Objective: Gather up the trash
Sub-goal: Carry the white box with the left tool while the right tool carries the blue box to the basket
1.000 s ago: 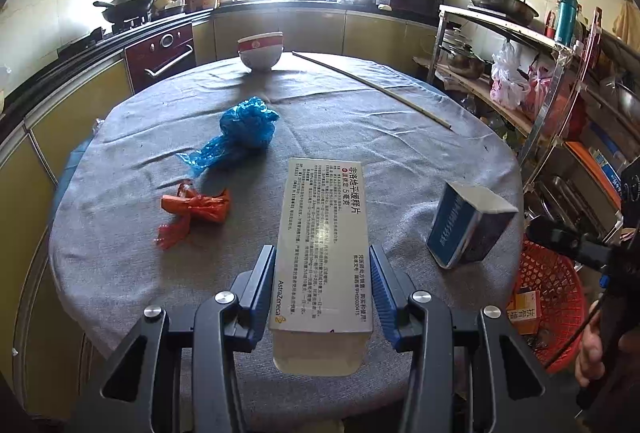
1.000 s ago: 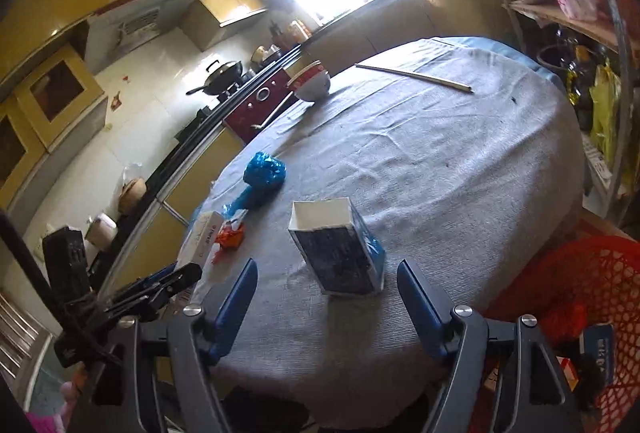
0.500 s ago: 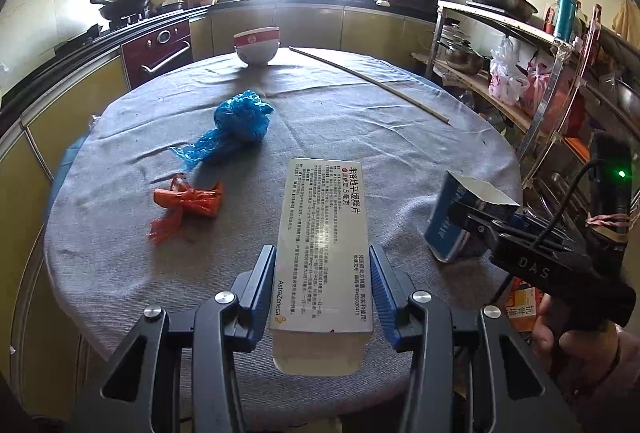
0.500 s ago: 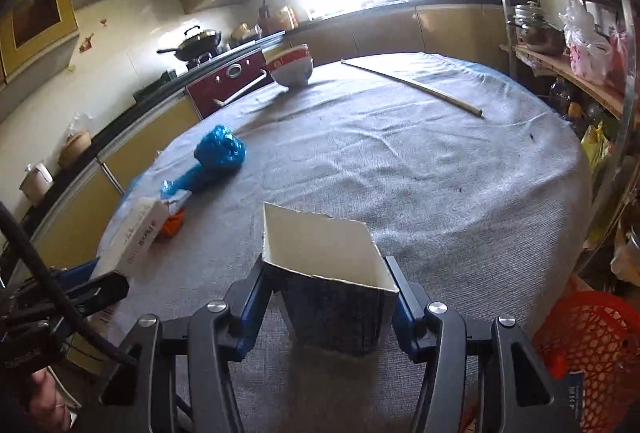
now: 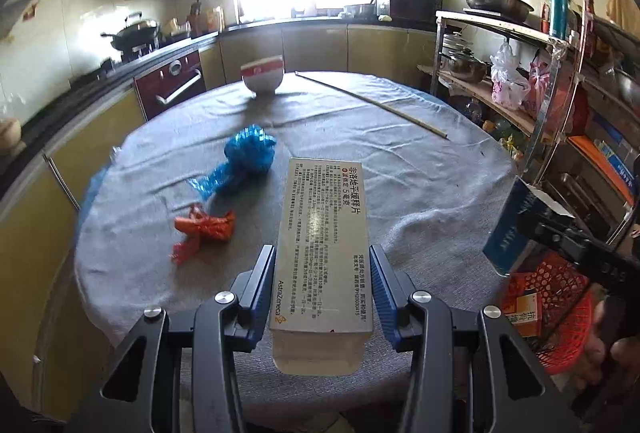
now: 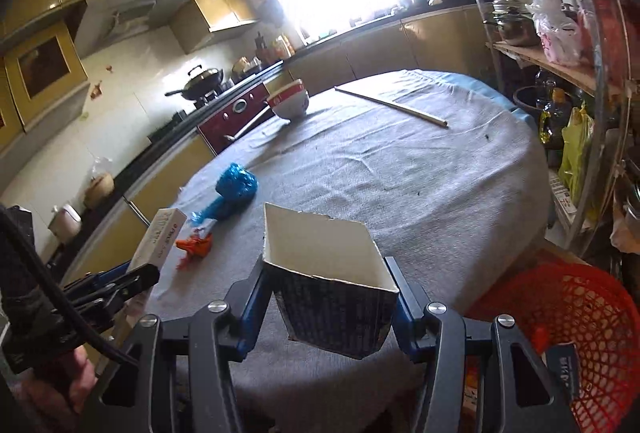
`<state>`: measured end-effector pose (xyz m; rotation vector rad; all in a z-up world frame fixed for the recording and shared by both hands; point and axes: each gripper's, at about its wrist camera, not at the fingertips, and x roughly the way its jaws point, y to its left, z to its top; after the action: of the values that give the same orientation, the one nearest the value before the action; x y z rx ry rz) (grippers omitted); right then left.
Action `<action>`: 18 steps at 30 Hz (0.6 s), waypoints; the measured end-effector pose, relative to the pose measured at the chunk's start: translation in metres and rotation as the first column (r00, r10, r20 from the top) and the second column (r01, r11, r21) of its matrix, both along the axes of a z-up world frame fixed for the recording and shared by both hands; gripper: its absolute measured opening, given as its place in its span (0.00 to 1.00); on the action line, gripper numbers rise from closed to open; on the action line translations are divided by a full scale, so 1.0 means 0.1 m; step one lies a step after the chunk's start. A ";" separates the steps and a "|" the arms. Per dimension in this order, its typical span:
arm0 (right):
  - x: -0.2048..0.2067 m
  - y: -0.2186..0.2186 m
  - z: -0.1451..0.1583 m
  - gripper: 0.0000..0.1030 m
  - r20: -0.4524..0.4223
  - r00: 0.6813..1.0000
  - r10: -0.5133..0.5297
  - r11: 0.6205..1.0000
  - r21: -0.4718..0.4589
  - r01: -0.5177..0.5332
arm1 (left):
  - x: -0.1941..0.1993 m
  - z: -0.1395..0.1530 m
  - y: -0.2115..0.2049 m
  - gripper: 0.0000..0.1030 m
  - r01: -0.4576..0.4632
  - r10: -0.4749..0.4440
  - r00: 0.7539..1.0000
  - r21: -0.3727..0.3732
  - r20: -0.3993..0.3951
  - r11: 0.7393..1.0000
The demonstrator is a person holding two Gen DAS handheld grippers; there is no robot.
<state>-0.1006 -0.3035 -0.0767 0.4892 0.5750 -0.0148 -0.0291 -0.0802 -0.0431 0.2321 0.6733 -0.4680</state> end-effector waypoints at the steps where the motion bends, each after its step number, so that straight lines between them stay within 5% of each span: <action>1: -0.04 0.00 0.03 0.55 0.007 1.000 0.001 1.000 0.002 -0.001 | -0.03 0.03 -0.02 0.46 -0.002 0.002 1.000 0.009 0.014 1.000; 18: -0.76 -0.15 0.40 0.55 0.125 0.992 -0.026 1.000 0.000 0.026 | -0.62 0.43 -0.42 0.46 0.053 -0.065 0.983 0.073 0.169 0.996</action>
<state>-0.1762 -0.3184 -0.0364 0.4926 0.4461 -0.0093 -0.0911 -0.1221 -0.0003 0.3541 0.5156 -0.4763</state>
